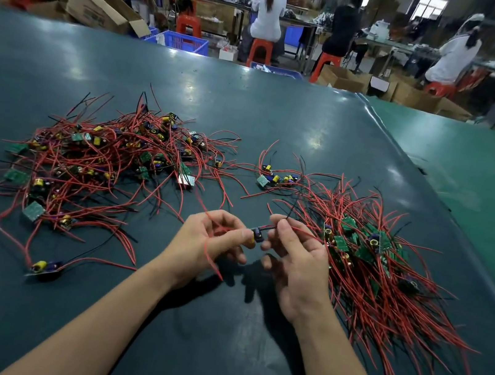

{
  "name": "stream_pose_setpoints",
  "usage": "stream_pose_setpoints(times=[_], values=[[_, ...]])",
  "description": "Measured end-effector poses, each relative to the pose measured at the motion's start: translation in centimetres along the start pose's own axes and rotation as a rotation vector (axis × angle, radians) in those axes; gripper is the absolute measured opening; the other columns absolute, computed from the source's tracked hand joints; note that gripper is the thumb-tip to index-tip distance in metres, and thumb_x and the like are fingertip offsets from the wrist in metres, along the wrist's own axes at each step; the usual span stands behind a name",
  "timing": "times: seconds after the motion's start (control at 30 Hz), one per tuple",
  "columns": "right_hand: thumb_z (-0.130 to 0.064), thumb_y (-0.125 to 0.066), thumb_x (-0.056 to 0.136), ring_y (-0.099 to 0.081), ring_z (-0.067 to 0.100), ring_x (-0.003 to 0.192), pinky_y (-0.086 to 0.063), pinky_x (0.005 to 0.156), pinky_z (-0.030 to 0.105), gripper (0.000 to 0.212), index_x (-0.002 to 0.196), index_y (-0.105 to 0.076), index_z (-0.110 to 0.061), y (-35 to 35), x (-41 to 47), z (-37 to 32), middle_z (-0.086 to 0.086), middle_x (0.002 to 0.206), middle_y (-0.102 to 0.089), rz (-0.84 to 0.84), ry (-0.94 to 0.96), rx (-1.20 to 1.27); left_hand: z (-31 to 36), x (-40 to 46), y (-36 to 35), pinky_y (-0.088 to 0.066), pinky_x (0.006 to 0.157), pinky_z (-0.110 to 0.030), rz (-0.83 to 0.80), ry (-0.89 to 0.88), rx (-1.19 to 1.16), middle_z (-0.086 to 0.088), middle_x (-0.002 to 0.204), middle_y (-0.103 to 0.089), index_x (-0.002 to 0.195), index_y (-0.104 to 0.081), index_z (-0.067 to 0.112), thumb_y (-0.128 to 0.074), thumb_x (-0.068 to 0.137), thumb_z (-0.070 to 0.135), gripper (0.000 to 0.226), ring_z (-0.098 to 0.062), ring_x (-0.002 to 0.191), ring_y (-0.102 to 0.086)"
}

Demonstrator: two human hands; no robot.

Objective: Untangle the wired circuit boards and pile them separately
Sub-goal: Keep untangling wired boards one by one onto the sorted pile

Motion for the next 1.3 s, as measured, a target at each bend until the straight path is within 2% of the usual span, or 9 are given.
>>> stream_pose_setpoints(times=[0.1, 0.2, 0.27, 0.43, 0.57, 0.7, 0.83, 1.0, 1.3], values=[[-0.008, -0.067, 0.088, -0.058, 0.011, 0.057, -0.045, 0.045, 0.022, 0.013, 0.101, -0.067, -0.010, -0.2, 0.0, 0.4, 0.000, 0.073, -0.064, 0.015, -0.013, -0.052, 0.5, -0.3, 0.0, -0.055, 0.051, -0.027, 0.022, -0.042, 0.025, -0.014, 0.077, -0.073, 0.086, -0.065, 0.000, -0.074, 0.076, 0.016, 0.022, -0.019, 0.058, -0.067], [-0.010, -0.067, 0.090, -0.057, 0.010, 0.053, -0.048, 0.044, 0.022, 0.009, 0.083, -0.071, -0.012, -0.2, 0.0, 0.5, 0.001, 0.069, -0.067, 0.049, 0.032, -0.240, 0.6, -0.2, 0.3, -0.057, 0.055, -0.030, 0.050, -0.062, 0.068, -0.014, 0.079, -0.073, 0.091, -0.070, 0.002, -0.074, 0.078, 0.015, 0.019, -0.020, 0.062, -0.067], [-0.010, -0.068, 0.090, -0.058, 0.012, 0.052, -0.048, 0.044, 0.022, 0.015, 0.076, -0.073, -0.014, -0.1, 0.0, 0.5, 0.002, 0.068, -0.068, 0.065, 0.036, -0.238, 0.6, -0.2, 0.0, -0.056, 0.059, -0.027, 0.046, -0.079, 0.111, -0.010, 0.076, -0.073, 0.090, -0.071, 0.003, -0.073, 0.082, 0.012, 0.013, -0.018, 0.062, -0.067], [-0.009, -0.067, 0.090, -0.057, 0.012, 0.046, -0.045, 0.040, 0.019, 0.010, 0.085, -0.075, -0.012, -0.7, -0.1, 0.9, 0.005, 0.067, -0.069, -0.020, -0.025, -0.161, 1.3, -0.5, -0.5, -0.052, 0.066, -0.018, 0.032, -0.200, 0.273, 0.001, 0.073, -0.074, 0.081, -0.073, 0.012, -0.074, 0.075, 0.026, 0.016, -0.006, 0.067, -0.067], [-0.011, -0.058, 0.097, -0.049, 0.011, 0.044, -0.038, 0.038, 0.019, 0.022, 0.084, -0.075, -0.011, -0.8, -0.1, 1.0, 0.005, 0.059, -0.060, -0.046, -0.040, -0.204, 1.2, -0.5, -0.5, -0.052, 0.062, -0.023, 0.035, -0.169, 0.213, -0.004, 0.071, -0.073, 0.083, -0.071, 0.003, -0.076, 0.072, 0.025, 0.025, -0.011, 0.063, -0.065], [-0.011, -0.049, 0.100, -0.045, 0.027, 0.058, -0.041, 0.059, 0.035, 0.029, 0.086, -0.075, -0.012, -1.0, -0.1, 1.2, 0.020, 0.072, -0.053, -0.037, -0.062, -0.180, 1.1, -0.5, -0.4, -0.050, 0.061, -0.030, 0.043, -0.167, 0.243, -0.009, 0.071, -0.071, 0.082, -0.071, 0.003, -0.077, 0.071, 0.029, 0.029, -0.015, 0.063, -0.062], [-0.012, -0.047, 0.100, -0.035, 0.010, 0.039, -0.026, 0.037, 0.016, 0.032, 0.081, -0.071, -0.007, -1.1, 0.0, 1.4, -0.001, 0.053, -0.043, -0.027, -0.133, -0.020, 1.2, -0.5, -0.5, -0.050, 0.055, -0.023, 0.020, -0.157, 0.254, -0.005, 0.066, -0.070, 0.081, -0.071, 0.006, -0.075, 0.073, 0.031, 0.027, -0.011, 0.056, -0.062], [-0.023, -0.052, 0.100, -0.032, 0.007, 0.040, -0.025, 0.036, 0.017, 0.041, 0.067, -0.074, -0.010, -0.4, 0.3, 1.2, -0.004, 0.051, -0.039, 0.058, -0.105, 0.008, 0.8, -0.4, -0.4, -0.047, 0.050, -0.018, -0.017, -0.096, 0.238, -0.003, 0.062, -0.068, 0.067, -0.070, 0.018, -0.075, 0.072, 0.035, 0.018, -0.010, 0.050, -0.060], [-0.013, -0.044, 0.101, -0.040, 0.010, 0.039, -0.031, 0.036, 0.020, 0.031, 0.082, -0.069, -0.012, 0.4, -0.1, 0.5, -0.006, 0.055, -0.051, 0.121, 0.041, -0.267, 0.9, -0.6, -0.2, -0.045, 0.050, -0.022, 0.014, -0.111, 0.211, -0.006, 0.058, -0.064, 0.062, -0.066, 0.017, -0.083, 0.074, 0.030, 0.024, -0.017, 0.048, -0.056]])
Point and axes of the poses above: each hand's wrist, its own x-axis towards the middle knuckle, its own y-axis out of the back of the hand, z = x × y, the point moved 7 cm from there along x, towards the middle knuckle
